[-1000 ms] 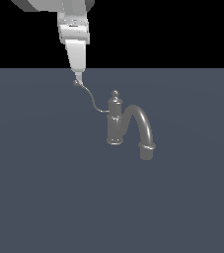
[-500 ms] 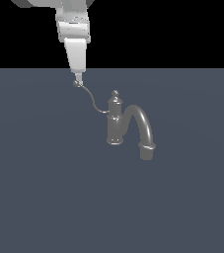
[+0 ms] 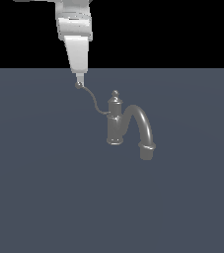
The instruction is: Turn on the faucet by rotating a designated handle.
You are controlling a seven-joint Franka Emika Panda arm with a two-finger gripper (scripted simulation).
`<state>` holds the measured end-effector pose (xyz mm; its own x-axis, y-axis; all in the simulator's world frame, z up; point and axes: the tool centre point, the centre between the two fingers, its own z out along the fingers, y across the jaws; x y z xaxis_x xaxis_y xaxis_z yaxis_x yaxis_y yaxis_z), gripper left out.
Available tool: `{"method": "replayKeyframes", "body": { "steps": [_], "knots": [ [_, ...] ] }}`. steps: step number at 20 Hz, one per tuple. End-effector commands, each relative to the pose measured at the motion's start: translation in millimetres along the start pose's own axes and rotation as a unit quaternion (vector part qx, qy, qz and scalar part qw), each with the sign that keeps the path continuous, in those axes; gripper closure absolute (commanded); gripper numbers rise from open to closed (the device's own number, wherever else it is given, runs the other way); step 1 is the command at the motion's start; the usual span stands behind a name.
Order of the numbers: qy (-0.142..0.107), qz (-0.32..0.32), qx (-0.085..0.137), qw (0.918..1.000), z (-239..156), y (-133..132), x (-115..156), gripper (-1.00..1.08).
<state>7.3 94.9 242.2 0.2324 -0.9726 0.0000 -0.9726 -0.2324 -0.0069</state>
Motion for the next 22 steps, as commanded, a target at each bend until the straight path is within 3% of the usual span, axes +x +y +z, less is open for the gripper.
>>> {"method": "replayKeyframes", "body": {
  "steps": [1,10,11,22],
  "knots": [
    [0.000,-0.001,-0.004,1.0000,0.6,10.8,-1.2,1.08],
    [0.000,-0.001,-0.004,1.0000,0.4,36.0,-0.7,1.08],
    [0.002,0.005,0.002,1.0000,-1.4,29.4,7.2,1.08],
    [0.001,0.002,-0.001,1.0000,-0.5,66.6,38.4,1.08]
  ]
}}
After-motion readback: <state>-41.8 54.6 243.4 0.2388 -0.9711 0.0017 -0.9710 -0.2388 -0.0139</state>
